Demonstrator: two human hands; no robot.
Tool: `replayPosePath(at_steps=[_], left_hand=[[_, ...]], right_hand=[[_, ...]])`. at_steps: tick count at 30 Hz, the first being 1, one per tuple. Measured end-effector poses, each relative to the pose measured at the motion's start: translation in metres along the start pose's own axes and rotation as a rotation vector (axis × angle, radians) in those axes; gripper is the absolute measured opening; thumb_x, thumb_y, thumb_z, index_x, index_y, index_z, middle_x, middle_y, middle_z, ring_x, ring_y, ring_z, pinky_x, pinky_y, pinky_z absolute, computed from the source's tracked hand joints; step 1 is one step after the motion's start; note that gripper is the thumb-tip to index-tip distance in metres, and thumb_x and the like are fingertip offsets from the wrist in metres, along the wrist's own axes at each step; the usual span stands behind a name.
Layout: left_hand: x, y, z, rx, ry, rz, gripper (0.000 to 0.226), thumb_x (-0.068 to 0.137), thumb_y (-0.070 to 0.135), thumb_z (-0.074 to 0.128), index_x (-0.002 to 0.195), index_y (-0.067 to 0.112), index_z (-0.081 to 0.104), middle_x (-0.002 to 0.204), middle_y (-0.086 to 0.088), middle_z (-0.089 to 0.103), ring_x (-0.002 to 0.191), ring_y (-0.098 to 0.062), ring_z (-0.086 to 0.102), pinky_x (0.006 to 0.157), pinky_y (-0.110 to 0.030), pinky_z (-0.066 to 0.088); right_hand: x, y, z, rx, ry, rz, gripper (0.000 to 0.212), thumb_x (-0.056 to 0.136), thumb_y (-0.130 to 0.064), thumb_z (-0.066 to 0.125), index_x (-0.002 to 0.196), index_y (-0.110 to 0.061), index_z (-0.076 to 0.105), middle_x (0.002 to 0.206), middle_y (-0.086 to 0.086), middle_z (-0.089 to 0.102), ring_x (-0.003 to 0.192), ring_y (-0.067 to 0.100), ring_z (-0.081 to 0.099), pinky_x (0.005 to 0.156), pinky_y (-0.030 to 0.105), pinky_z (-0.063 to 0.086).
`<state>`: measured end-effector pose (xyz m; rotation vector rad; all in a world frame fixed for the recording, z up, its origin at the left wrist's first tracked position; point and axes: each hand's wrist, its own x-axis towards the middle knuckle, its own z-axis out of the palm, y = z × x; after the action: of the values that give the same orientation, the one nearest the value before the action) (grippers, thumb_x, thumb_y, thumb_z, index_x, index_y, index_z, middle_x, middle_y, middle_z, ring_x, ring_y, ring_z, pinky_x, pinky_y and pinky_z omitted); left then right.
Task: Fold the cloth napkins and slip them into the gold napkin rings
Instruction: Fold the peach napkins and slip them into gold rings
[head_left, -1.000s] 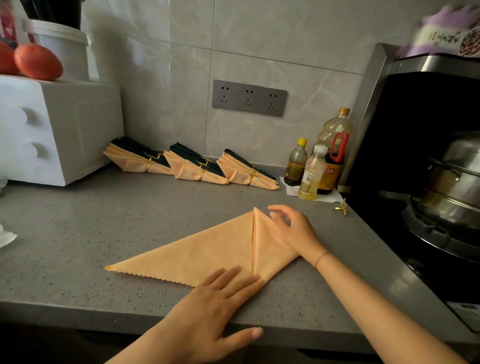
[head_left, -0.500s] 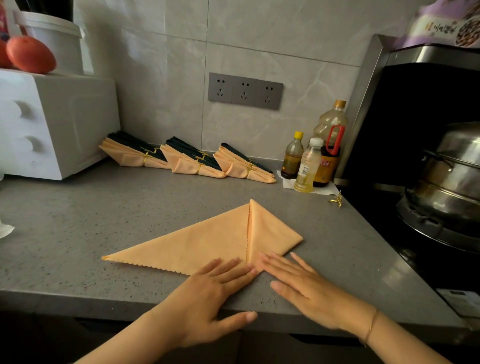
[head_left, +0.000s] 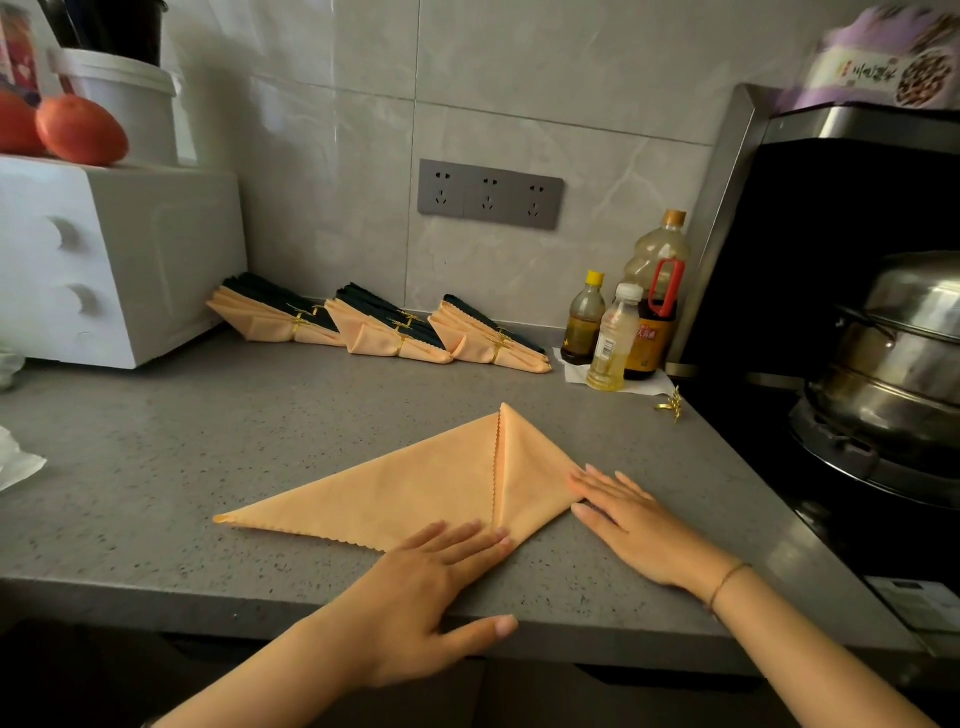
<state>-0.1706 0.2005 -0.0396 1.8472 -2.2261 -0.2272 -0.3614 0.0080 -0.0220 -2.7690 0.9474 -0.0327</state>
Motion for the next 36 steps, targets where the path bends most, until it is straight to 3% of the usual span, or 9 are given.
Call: replayPosePath(at_steps=[5,13,17,21,23,25,29,32,36], left_hand=[[-0.003,0.0,-0.006,-0.174,0.033,-0.135,0.075,0.093,0.062,0.029,0.149,0.036,-0.014,0.151,0.027,-0.004,0.132,0.016,-0.003,0.097,0.005,-0.008],[0.006,-0.011,-0.01,-0.38,0.021,-0.206,0.069,0.086,0.052,0.019,0.147,0.041,-0.011,0.151,0.015,0.032,0.139,-0.003,0.025,0.11,-0.016,0.013],[0.011,-0.017,-0.017,-0.484,0.046,-0.228,0.056,0.097,0.042,0.02,0.149,0.038,0.001,0.145,0.013,0.043,0.136,-0.008,0.033,0.106,-0.018,0.018],[0.017,-0.019,-0.025,-0.499,0.024,-0.221,0.048,0.097,0.048,0.023,0.144,0.041,0.017,0.142,0.011,0.047,0.133,-0.011,0.037,0.112,-0.029,0.022],[0.019,-0.024,-0.031,-0.422,0.024,-0.211,0.04,0.102,0.039,0.028,0.142,0.041,0.027,0.14,0.013,0.047,0.131,-0.009,0.038,0.112,-0.031,0.024],[0.018,-0.031,-0.04,-0.261,0.049,-0.22,0.038,0.103,0.027,0.034,0.138,0.04,0.036,0.138,0.015,0.048,0.129,-0.007,0.041,0.11,-0.029,0.03],[0.01,-0.051,-0.048,0.085,0.063,-0.181,0.048,0.1,0.013,0.04,0.139,0.042,0.04,0.143,0.012,0.043,0.129,-0.01,0.043,0.109,-0.024,0.033],[0.008,-0.065,-0.043,0.316,0.048,0.029,0.049,0.096,0.015,0.053,0.136,0.042,0.045,0.143,0.013,0.046,0.132,-0.008,0.042,0.109,-0.018,0.023],[0.016,-0.073,-0.048,0.561,0.16,0.344,0.053,0.062,0.025,0.088,0.111,0.033,0.069,0.109,0.01,0.07,0.099,-0.011,0.067,0.089,-0.025,0.049]], right_hand=[[-0.021,-0.034,0.007,0.074,0.048,-0.119,0.05,0.095,-0.052,0.038,0.143,-0.043,0.027,0.14,-0.035,0.019,0.137,-0.003,0.01,0.111,0.021,0.012],[-0.029,-0.068,0.02,0.032,0.24,-0.351,0.04,0.095,-0.045,0.046,0.135,-0.039,0.045,0.138,-0.029,0.037,0.12,-0.014,0.026,0.095,0.0,0.012],[-0.021,-0.078,0.023,-0.049,0.387,-0.404,0.023,0.087,-0.037,0.054,0.099,-0.029,0.072,0.107,-0.016,0.066,0.091,0.005,0.06,0.082,0.012,0.037],[-0.015,-0.077,0.029,-0.115,0.442,-0.465,0.007,0.072,-0.026,0.076,0.078,-0.027,0.073,0.08,-0.014,0.067,0.063,0.008,0.06,0.06,0.019,0.048],[-0.018,-0.073,0.026,-0.111,0.393,-0.456,0.015,0.081,-0.029,0.059,0.08,-0.024,0.073,0.081,-0.012,0.067,0.067,0.009,0.061,0.06,0.024,0.054],[-0.025,-0.061,0.02,-0.045,0.349,-0.398,0.027,0.086,-0.032,0.047,0.088,-0.024,0.072,0.091,-0.012,0.068,0.082,0.005,0.062,0.074,0.017,0.051],[-0.051,-0.025,0.009,0.038,0.354,-0.286,0.02,0.08,-0.028,0.059,0.095,-0.024,0.073,0.103,-0.012,0.069,0.094,-0.01,0.054,0.083,-0.009,0.03],[-0.061,-0.006,0.009,0.077,0.341,-0.231,0.021,0.079,-0.026,0.062,0.097,-0.024,0.072,0.106,-0.012,0.069,0.1,-0.01,0.055,0.087,-0.006,0.032],[-0.063,0.003,0.013,0.014,0.328,-0.259,0.026,0.083,-0.031,0.056,0.104,-0.026,0.07,0.11,-0.016,0.067,0.101,-0.012,0.054,0.091,0.0,0.037]])
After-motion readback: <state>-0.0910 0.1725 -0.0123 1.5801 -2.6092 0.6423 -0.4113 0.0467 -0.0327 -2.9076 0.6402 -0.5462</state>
